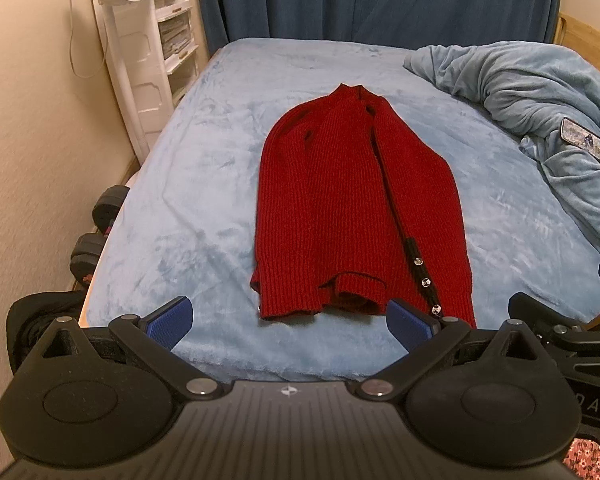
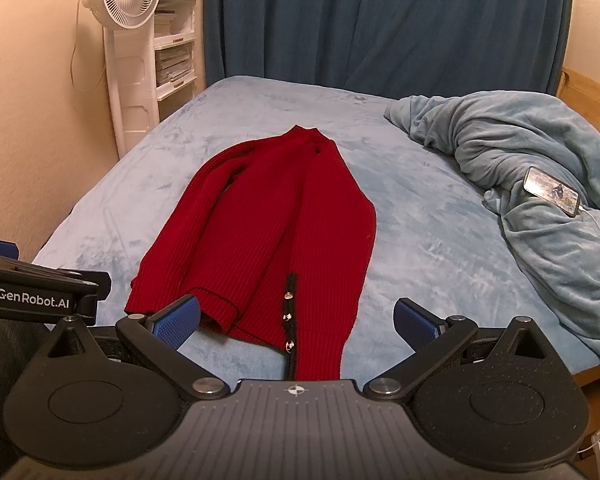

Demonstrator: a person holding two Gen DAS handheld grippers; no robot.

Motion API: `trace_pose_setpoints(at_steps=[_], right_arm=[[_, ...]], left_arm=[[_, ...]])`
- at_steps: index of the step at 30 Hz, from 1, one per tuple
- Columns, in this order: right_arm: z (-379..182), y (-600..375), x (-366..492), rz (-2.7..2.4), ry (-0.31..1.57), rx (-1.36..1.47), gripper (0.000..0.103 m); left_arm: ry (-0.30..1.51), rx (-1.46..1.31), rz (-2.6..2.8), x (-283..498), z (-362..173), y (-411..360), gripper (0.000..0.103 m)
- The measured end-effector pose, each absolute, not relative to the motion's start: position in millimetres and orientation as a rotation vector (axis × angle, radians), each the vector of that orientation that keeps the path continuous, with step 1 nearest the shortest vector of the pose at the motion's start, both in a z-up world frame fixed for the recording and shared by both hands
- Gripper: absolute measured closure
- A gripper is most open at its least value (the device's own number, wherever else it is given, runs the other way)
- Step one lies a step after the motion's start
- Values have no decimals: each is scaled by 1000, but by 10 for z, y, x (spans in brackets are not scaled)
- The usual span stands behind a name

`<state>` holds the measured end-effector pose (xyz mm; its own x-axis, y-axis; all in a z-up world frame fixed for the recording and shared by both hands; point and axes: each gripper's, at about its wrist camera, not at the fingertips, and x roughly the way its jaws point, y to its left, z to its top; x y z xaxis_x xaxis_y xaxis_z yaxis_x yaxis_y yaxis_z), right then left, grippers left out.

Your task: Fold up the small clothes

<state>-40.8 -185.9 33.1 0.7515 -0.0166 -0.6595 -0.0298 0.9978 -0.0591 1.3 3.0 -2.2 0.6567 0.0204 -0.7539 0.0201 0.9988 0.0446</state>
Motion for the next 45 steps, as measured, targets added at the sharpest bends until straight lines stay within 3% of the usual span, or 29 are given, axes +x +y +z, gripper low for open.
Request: trace_pose_setpoints(at_steps=[29, 45], right_arm=[[276, -1844, -414, 9, 726, -67, 1], [49, -1883, -283, 19, 775, -32, 1]], left_arm=[[856, 53, 2, -4, -59, 31, 0], [933, 68, 13, 170, -330, 57, 0]])
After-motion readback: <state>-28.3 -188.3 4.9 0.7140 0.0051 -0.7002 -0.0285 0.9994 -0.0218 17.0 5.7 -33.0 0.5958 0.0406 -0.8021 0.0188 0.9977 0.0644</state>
